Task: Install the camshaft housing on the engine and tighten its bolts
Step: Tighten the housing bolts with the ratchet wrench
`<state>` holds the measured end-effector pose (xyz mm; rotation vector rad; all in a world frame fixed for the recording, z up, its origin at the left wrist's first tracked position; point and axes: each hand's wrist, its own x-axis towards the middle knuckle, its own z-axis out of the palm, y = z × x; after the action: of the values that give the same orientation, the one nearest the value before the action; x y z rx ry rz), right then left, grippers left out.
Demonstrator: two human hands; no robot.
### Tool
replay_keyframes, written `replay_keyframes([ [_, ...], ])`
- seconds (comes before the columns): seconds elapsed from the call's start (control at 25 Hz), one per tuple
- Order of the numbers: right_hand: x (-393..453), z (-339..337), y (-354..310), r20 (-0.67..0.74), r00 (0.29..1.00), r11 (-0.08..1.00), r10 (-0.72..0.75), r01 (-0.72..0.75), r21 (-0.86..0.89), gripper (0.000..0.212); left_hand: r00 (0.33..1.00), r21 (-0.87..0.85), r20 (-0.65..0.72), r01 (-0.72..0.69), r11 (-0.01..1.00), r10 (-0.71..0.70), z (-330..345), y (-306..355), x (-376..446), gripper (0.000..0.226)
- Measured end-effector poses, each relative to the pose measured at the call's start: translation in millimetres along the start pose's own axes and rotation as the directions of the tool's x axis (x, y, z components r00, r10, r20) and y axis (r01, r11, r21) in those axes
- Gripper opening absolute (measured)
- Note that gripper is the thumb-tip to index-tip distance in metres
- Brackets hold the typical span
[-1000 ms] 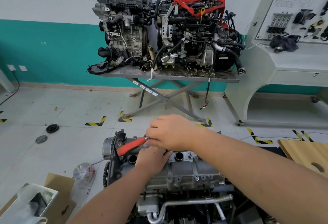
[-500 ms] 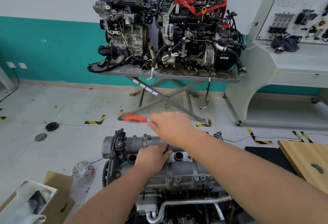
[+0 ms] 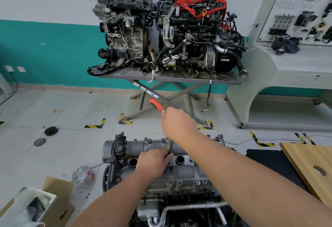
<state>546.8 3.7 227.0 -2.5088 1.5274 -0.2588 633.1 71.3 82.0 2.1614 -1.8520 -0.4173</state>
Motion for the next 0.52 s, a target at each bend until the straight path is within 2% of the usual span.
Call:
replay_keyframes([
  [0.04, -2.7, 0.4, 2.3, -0.015, 0.994, 0.993, -0.105, 0.104, -0.064, 0.034, 1.000, -0.002, 0.000, 0.002, 1.000, -0.002, 0.0, -0.4, -0.1, 0.036],
  [0.12, -11.1, 0.3, 4.7, -0.005, 0.932, 0.922, -0.361, 0.356, -0.150, 0.036, 1.000, -0.003, 0.000, 0.008, 1.000, -0.008, -0.8, 0.5, 0.6, 0.033],
  [0.2, -14.5, 1.1, 5.3, 0.041, 0.862, 0.845, -0.506, 0.505, -0.174, 0.034, 1.000, 0.007, 0.000, 0.003, 1.000, -0.003, -2.1, 2.6, 0.6, 0.028],
  [0.28, -14.9, 1.0, 4.5, 0.040, 0.846, 0.832, -0.532, 0.531, -0.160, 0.030, 1.000, 0.015, 0.003, -0.001, 1.000, 0.001, -2.5, 3.1, -0.6, 0.027],
  [0.52, -14.7, 5.8, 8.1, 0.007, 0.861, 0.854, -0.509, 0.506, -0.117, 0.030, 1.000, 0.014, 0.000, -0.011, 1.000, 0.011, -2.0, 3.0, -0.3, 0.028],
])
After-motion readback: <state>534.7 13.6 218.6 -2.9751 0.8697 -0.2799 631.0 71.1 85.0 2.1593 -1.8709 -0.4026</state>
